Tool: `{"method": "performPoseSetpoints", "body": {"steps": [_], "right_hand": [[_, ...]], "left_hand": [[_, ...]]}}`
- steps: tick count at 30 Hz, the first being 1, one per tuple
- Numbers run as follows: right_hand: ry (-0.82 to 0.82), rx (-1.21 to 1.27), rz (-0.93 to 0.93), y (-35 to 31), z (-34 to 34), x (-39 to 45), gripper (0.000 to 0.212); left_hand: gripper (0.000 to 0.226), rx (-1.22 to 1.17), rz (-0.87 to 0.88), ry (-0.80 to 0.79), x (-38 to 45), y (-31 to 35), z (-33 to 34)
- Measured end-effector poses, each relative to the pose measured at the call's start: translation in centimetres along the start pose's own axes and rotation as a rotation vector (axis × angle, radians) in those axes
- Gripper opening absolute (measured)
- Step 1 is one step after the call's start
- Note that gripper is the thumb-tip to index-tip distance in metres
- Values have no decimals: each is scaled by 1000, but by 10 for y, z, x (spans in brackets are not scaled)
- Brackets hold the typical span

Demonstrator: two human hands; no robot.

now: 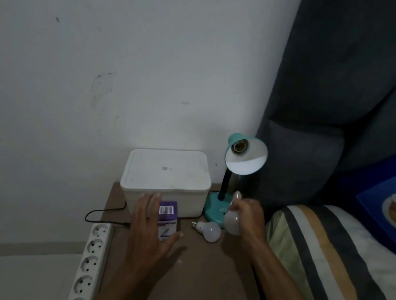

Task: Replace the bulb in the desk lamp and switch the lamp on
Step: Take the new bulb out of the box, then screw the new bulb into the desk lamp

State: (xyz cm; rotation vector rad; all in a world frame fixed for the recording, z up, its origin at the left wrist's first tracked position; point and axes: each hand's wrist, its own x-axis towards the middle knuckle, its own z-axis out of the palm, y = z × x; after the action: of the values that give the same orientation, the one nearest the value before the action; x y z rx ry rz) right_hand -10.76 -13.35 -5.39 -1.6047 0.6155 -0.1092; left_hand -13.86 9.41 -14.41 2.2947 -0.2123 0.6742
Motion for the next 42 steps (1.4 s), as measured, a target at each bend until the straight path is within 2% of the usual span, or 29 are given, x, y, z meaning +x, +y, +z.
{"method": "performPoseSetpoints", "body": {"steps": [2,4,6,8,12,17,24,28,32,35,39,42], "right_hand": [[37,146,-52,-22,-8,7,21],[5,323,-41,-40,-16,13,19],[-3,351,-83,-56,-21,19,17],[-8,284,-148,-70,-25,23,22],[-13,0,-277,-84,-28,32,49],[-1,-356,-464,-84,-30,46,56],[78,-532,-607,-72,-20,57,55],[129,-502,-692,-69,-16,59,57],[156,-536,-791,-64,-9,55,50],[170,-502,-803,-64,-6,53,46],[156,-530,-808,-62,-6,53,51],[187,-482,-706,-62,-6,55,49]], "left_hand": [[104,29,176,6,18,14,1],[98,23,319,-14,46,31,8],[97,0,394,-60,76,52,16],[103,-11,411,-138,106,74,25],[121,-45,407,-312,153,105,41],[126,-88,442,-439,184,108,61],[103,-90,540,-358,193,100,71],[101,-86,537,-346,195,98,71],[102,-103,527,-346,194,99,72],[105,-105,512,-341,192,98,74],[101,-119,521,-323,192,98,74],[99,-137,514,-321,191,100,74]]}}
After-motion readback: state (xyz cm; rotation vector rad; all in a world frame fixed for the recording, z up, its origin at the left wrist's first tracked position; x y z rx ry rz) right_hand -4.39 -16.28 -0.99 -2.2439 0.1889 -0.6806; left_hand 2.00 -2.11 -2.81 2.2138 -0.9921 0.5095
